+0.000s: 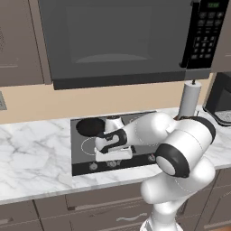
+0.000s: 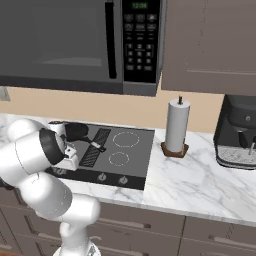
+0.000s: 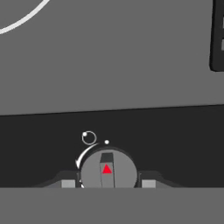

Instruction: Turn on the rear left burner of the stove.

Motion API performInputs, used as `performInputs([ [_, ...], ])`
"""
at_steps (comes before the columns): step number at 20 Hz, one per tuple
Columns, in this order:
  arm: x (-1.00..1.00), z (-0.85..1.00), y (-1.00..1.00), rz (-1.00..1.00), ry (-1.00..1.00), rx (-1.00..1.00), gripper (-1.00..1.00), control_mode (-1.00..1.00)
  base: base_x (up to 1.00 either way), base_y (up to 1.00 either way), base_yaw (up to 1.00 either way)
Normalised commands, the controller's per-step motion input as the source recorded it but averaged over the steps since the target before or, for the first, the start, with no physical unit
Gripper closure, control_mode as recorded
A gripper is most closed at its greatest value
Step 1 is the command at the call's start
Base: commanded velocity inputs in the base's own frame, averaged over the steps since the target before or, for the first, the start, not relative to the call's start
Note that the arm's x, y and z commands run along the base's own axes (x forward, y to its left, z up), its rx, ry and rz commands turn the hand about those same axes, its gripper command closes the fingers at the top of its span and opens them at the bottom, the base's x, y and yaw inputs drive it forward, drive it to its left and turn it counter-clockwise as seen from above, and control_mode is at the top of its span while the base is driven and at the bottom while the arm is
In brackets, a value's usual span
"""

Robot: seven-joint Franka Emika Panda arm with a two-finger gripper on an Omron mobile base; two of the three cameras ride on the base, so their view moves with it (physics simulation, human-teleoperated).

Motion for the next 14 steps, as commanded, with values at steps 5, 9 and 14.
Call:
performInputs([
  [5,-0.16,-0.01,0.00,0.00,0.00,0.00,1.00,-1.00,0.00,0.00,0.00],
  [9,-0.09,-0.24,0.00,0.15,-0.02,0.00,1.00,-1.00,0.00,0.00,0.00],
  [14,0.00,-0.33,0.00,0.46,0.00,0.01,1.00,-1.00,0.00,0.00,0.00],
])
